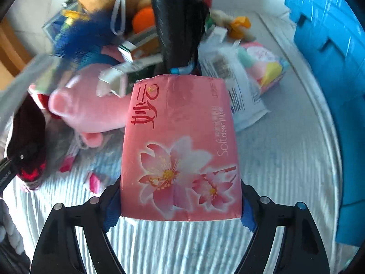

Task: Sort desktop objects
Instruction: 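Grasp maroon knit hat with left gripper while right gripper grasps pink tissue pack, then carry maroon hat and pink tissue pack over the blue bin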

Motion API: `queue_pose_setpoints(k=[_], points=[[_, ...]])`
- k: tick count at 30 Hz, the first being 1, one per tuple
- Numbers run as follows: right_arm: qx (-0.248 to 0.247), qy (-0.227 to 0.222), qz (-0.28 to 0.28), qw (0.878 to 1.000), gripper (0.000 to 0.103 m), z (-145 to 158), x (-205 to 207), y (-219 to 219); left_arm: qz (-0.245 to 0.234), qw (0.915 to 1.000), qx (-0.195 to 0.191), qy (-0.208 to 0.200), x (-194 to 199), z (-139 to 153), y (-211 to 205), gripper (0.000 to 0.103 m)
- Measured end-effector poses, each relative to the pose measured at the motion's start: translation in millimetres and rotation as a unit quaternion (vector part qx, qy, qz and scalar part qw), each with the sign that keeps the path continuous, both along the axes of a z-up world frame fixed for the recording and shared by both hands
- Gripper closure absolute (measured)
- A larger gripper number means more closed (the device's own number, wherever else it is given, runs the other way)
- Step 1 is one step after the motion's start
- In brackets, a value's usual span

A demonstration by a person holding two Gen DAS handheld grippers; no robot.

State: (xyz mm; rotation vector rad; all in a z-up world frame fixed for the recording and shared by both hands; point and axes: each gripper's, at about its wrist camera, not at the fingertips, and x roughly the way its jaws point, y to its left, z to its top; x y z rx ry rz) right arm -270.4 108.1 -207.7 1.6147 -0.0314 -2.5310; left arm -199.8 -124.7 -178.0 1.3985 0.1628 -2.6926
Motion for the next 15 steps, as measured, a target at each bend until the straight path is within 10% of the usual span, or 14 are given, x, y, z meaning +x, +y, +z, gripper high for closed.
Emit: queue_pose_setpoints(k=[15], points=[[-0.009,0.203,0.047,0.978,0.022,145,79,17,0.015,0.9837,-0.017,0.178,76,131,19,0.092]])
